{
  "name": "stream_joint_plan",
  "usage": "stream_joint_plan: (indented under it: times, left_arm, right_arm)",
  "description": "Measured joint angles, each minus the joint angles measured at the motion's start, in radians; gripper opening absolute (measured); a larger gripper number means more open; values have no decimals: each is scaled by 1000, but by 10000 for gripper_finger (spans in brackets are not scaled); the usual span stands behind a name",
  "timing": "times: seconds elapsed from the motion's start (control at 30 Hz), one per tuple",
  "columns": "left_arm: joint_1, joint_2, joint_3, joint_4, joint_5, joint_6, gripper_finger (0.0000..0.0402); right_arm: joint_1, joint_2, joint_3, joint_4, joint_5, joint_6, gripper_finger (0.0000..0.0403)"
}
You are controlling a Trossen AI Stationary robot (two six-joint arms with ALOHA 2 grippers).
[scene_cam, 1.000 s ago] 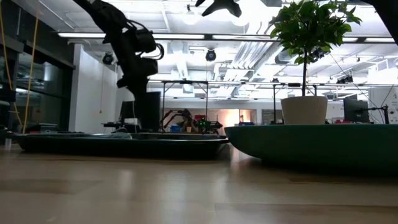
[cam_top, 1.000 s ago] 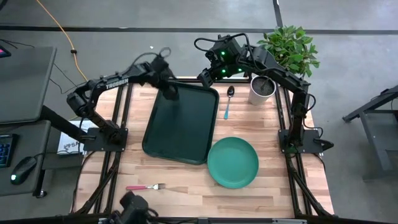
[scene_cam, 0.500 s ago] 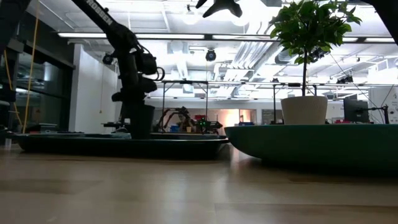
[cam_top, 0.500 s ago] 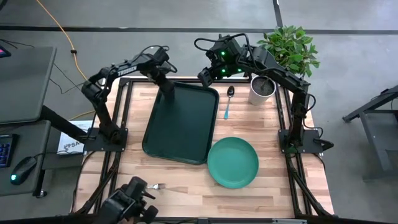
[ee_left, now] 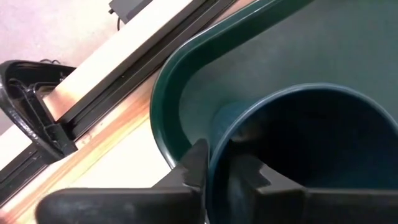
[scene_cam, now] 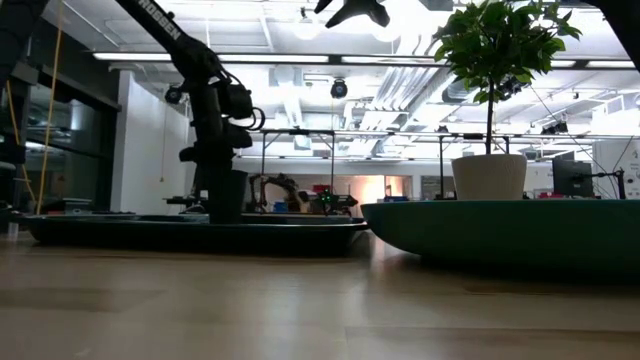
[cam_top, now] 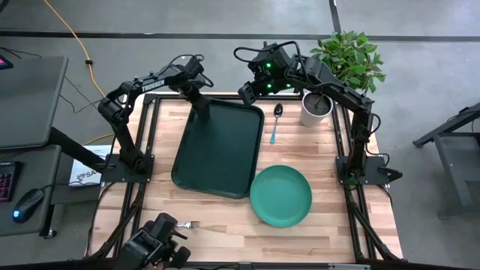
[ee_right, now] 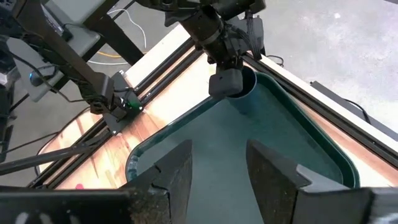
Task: Pick and place plate/cup/fork/spoon on tray
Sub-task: Put the black cup on the top left of the black serving tray, then put the green plate on the black serving tray to the bottom right of the black cup
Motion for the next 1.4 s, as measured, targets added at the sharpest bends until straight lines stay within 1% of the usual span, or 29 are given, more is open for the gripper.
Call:
stream_joint_plan:
  times: [0.2, 0.37, 0.5, 0.67, 0.7, 0.77, 0.83, 0.9, 0.97, 1.07, 1.1, 1.17, 1.27, 1.33, 1.4]
  left_arm:
    - [2, -2, 0, -3, 0, -10, 85]
    - [2, -35, 3, -4, 7, -19, 133]
    - [7, -78, 48, -16, 15, -20, 162]
    - [8, -140, 129, -38, 31, -41, 188]
    - [6, -160, 147, -37, 41, -56, 192]
    - [6, -204, 167, -32, 92, -99, 198]
    - [5, -256, 167, -18, 170, -153, 201]
    - [-6, -325, 147, 22, 257, -202, 202]
    - [-27, -411, 96, 92, 324, -230, 202]
    - [-83, -563, -34, 230, 392, -276, 202]
    - [-110, -615, -90, 286, 407, -309, 202]
    - [-169, -722, -210, 409, 423, -392, 202]
    - [-269, -868, -380, 622, 425, -536, 202]
    - [-336, -946, -478, 762, 394, -616, 202]
    - [-395, -1002, -553, 881, 337, -684, 202]
  right_arm:
    - [0, 0, 0, 0, 0, 0, 140]
    - [0, 0, 0, 0, -1, 0, 140]
    - [0, 0, 0, 0, -2, 0, 140]
    - [0, 0, 0, 0, -10, -20, 140]
    - [0, 0, 0, 0, -12, -29, 140]
    - [0, 0, 0, -8, -34, -52, 140]
    - [0, 0, 0, -54, -68, -71, 140]
    - [5, -1, 0, -145, -91, -88, 140]
    - [23, -3, 0, -262, -90, -125, 140]
    - [66, -5, -23, -410, -86, -181, 140]
    - [82, -5, -38, -445, -100, -200, 140]
    - [116, -8, -85, -440, -138, -234, 140]
    - [172, -41, -214, -403, -244, -284, 140]
    - [206, -81, -344, -380, -265, -296, 140]
    - [234, -134, -508, -311, -271, -283, 140]
